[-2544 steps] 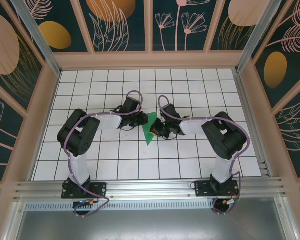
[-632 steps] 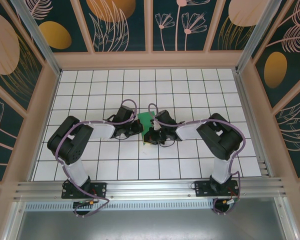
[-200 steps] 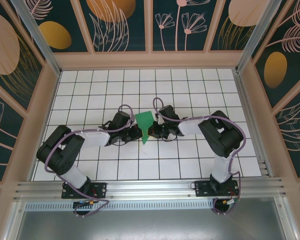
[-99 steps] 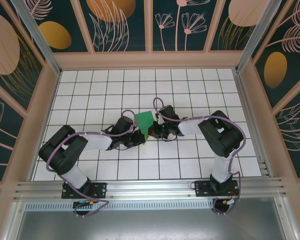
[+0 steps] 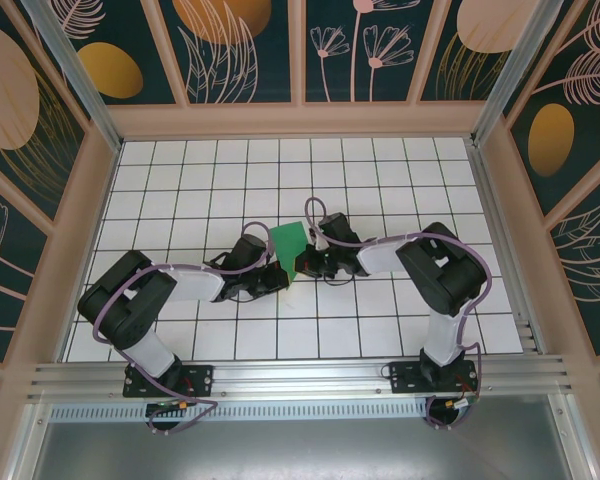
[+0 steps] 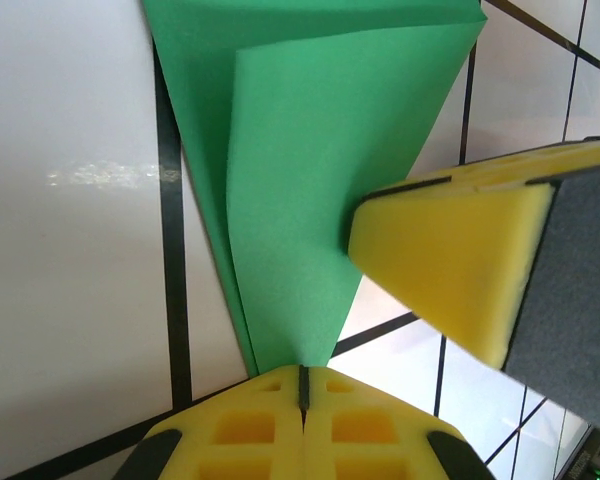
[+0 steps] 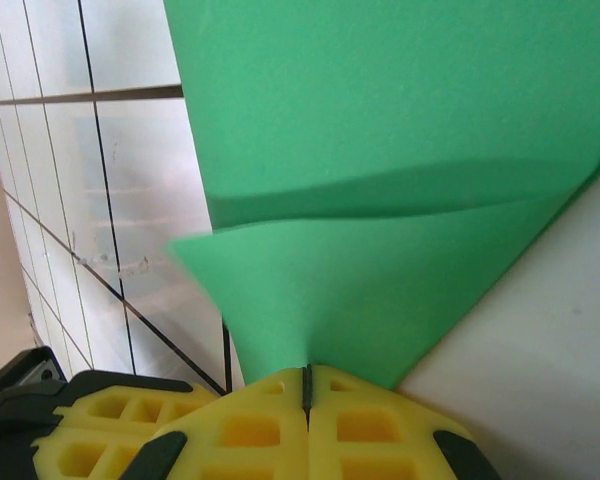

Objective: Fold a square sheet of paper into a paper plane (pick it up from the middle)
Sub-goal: Third fold the triangle at the center of the table.

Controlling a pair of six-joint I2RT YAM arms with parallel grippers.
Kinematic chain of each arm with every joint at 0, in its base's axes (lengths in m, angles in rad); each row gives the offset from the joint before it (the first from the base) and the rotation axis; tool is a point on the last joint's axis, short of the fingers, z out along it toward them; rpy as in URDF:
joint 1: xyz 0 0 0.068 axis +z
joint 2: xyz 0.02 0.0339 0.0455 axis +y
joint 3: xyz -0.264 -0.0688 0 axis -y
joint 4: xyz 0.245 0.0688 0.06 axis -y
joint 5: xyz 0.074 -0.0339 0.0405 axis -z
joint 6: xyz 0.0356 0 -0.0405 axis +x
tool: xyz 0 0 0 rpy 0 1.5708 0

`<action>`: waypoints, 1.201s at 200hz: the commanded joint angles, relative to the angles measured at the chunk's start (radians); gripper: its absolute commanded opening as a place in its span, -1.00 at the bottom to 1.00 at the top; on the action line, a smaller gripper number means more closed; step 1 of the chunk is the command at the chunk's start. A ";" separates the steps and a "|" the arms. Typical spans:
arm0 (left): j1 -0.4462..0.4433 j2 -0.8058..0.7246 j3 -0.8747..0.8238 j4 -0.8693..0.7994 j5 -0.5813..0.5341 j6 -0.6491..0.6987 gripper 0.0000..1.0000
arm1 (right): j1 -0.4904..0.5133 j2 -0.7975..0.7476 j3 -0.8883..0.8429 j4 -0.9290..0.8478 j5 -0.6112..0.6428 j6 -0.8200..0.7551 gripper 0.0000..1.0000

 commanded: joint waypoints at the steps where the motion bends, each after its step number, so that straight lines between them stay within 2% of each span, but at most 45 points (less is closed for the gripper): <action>1: -0.005 0.015 -0.026 -0.086 -0.059 -0.009 -0.96 | 0.018 -0.012 -0.028 0.035 -0.041 -0.031 -0.89; 31: -0.004 0.016 -0.022 -0.105 -0.069 -0.008 -0.97 | 0.023 -0.014 -0.025 0.036 -0.044 -0.035 -0.89; 59: -0.005 0.017 -0.014 -0.138 -0.088 -0.009 -1.00 | 0.018 0.001 0.029 -0.067 0.035 -0.075 -0.89; 175: -0.004 0.018 -0.025 -0.193 -0.100 0.004 -1.00 | -0.172 0.065 0.135 -0.070 0.060 -0.183 -0.89; 225: -0.004 0.009 -0.006 -0.201 -0.112 0.018 -1.00 | -0.144 -0.069 0.114 -0.100 0.067 -0.182 -0.88; 240: -0.005 0.001 -0.007 -0.193 -0.120 0.025 -1.00 | -0.096 -0.079 0.092 -0.095 0.067 -0.153 -0.87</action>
